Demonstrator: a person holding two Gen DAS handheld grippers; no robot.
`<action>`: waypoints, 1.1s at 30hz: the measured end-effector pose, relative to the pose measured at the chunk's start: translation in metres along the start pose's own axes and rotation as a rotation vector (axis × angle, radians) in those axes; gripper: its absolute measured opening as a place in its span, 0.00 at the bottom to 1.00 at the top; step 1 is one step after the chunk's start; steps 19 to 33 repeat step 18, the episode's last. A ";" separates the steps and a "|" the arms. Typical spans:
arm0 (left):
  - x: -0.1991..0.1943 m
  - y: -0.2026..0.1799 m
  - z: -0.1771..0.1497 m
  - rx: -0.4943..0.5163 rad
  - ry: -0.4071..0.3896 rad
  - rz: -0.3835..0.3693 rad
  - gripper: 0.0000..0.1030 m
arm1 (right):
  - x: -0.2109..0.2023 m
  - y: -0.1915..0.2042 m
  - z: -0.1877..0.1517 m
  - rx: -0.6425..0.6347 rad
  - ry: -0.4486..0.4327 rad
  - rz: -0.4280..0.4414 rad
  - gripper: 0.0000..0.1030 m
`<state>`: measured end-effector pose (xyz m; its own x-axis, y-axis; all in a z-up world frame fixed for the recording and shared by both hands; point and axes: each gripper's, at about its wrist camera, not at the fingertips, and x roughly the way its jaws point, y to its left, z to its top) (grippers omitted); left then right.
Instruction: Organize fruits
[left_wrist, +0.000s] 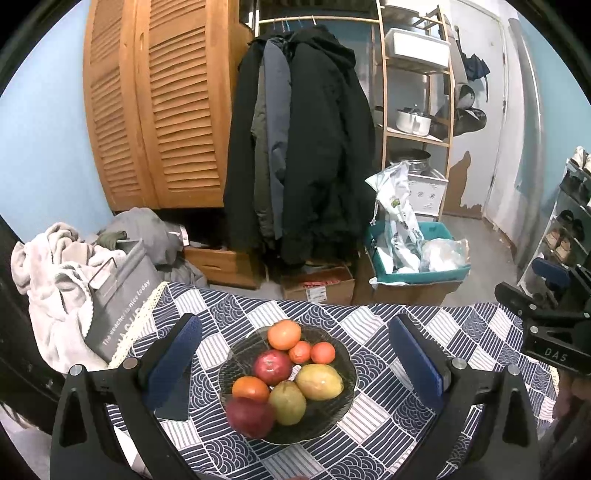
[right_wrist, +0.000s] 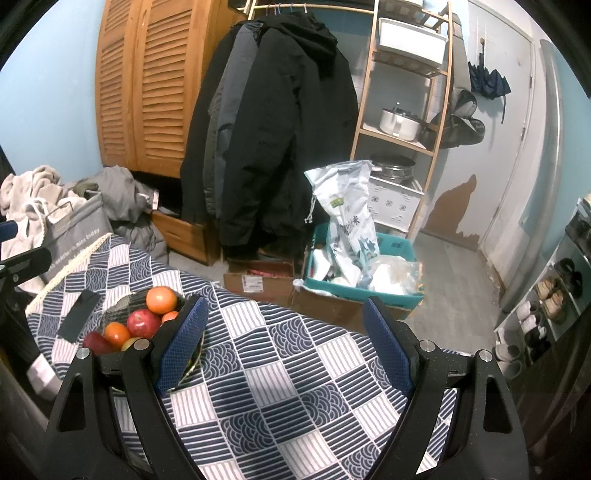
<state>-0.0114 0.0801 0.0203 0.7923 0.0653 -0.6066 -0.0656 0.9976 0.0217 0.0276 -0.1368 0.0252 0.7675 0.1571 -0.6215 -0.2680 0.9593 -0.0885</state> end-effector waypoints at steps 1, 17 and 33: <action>0.000 0.000 0.000 0.001 0.000 0.002 0.99 | 0.000 0.000 0.000 0.000 -0.001 -0.001 0.82; 0.000 0.001 0.000 0.000 -0.010 -0.001 0.99 | 0.000 0.000 0.000 -0.002 0.004 -0.001 0.82; 0.001 0.001 0.000 -0.001 -0.008 0.001 0.99 | 0.000 0.000 0.000 -0.003 0.004 -0.001 0.82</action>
